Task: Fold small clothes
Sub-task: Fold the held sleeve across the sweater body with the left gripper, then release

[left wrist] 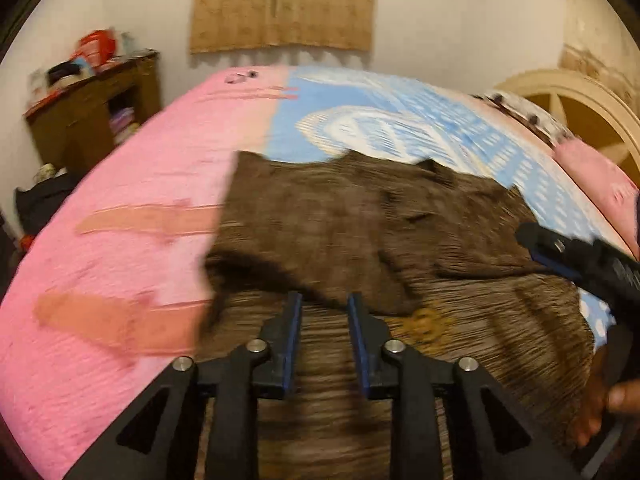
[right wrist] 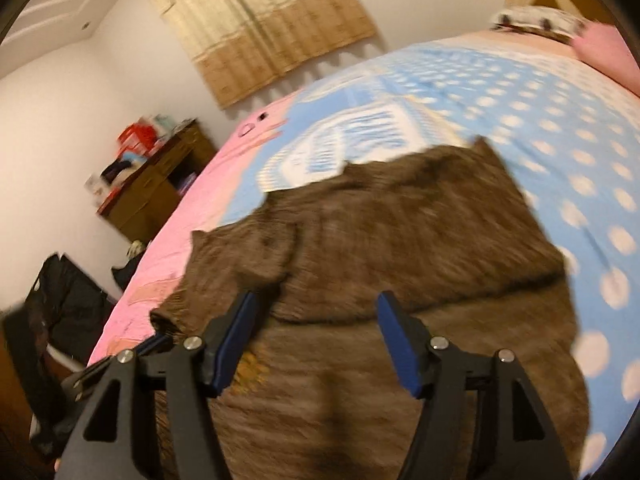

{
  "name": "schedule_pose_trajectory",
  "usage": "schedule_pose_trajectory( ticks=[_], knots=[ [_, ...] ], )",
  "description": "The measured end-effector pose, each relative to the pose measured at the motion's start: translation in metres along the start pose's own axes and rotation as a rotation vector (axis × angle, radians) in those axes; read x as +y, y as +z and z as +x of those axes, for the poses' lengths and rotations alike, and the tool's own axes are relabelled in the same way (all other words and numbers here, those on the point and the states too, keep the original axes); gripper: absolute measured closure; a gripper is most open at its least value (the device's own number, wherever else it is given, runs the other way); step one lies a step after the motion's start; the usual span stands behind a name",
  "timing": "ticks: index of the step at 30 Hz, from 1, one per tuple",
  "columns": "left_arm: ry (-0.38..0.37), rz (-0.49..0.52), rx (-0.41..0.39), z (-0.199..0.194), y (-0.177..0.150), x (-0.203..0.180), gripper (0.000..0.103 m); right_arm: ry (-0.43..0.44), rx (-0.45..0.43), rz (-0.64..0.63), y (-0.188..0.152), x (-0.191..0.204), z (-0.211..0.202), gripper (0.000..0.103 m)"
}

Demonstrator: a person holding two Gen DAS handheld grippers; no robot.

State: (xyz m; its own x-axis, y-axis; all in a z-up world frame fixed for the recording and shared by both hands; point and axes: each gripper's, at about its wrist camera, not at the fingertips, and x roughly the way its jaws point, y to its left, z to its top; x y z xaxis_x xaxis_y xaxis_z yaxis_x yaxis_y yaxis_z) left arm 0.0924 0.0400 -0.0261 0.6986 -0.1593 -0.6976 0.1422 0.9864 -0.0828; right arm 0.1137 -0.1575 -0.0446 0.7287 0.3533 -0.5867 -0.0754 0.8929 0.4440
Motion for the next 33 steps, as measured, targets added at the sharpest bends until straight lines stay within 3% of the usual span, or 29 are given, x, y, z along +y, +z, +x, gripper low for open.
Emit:
schedule_pose_trajectory(
  ticks=[3,7,13,15,16,19,22,24,26,28,31,33],
  knots=[
    [0.049,-0.024,-0.023,-0.008,-0.006,0.020,0.065,0.019,0.064,-0.020,0.009,0.017,0.033,0.036],
    [0.069,-0.044,-0.020,-0.005,-0.009,0.037,0.064,0.004,0.128,-0.030,0.007,0.035,0.071,0.037],
    [0.057,-0.075,0.004,0.008,-0.010,0.046,0.064,-0.119,0.182,-0.182,0.011,0.058,0.110,0.037],
    [0.057,-0.077,0.007,0.011,-0.010,0.045,0.064,-0.190,0.218,-0.272,0.009,0.063,0.123,0.060],
    [0.060,-0.072,0.009,0.013,-0.010,0.045,0.064,-0.234,0.214,-0.329,0.010,0.067,0.124,0.083],
    [0.084,-0.091,0.016,0.024,-0.007,0.045,0.064,-0.192,0.234,-0.331,0.020,0.066,0.124,0.090],
    [0.089,-0.144,0.037,0.036,-0.004,0.050,0.064,-0.095,0.122,-0.288,0.042,0.054,0.096,0.090],
    [0.122,-0.148,0.057,0.045,-0.004,0.050,0.064,-0.030,0.061,-0.215,0.053,0.030,0.078,0.084],
    [0.142,-0.155,0.074,0.052,-0.008,0.051,0.064,-0.120,0.053,-0.169,0.054,-0.005,0.073,0.060],
    [0.152,-0.156,0.056,0.051,-0.010,0.050,0.064,-0.194,0.031,-0.112,0.049,-0.033,0.064,0.056],
    [0.178,-0.137,0.056,0.051,-0.011,0.045,0.064,-0.160,0.016,0.012,0.040,-0.061,0.045,0.056],
    [0.181,-0.137,0.056,0.049,-0.009,0.044,0.064,-0.150,0.020,0.004,0.033,-0.059,0.040,0.056]
  ],
)
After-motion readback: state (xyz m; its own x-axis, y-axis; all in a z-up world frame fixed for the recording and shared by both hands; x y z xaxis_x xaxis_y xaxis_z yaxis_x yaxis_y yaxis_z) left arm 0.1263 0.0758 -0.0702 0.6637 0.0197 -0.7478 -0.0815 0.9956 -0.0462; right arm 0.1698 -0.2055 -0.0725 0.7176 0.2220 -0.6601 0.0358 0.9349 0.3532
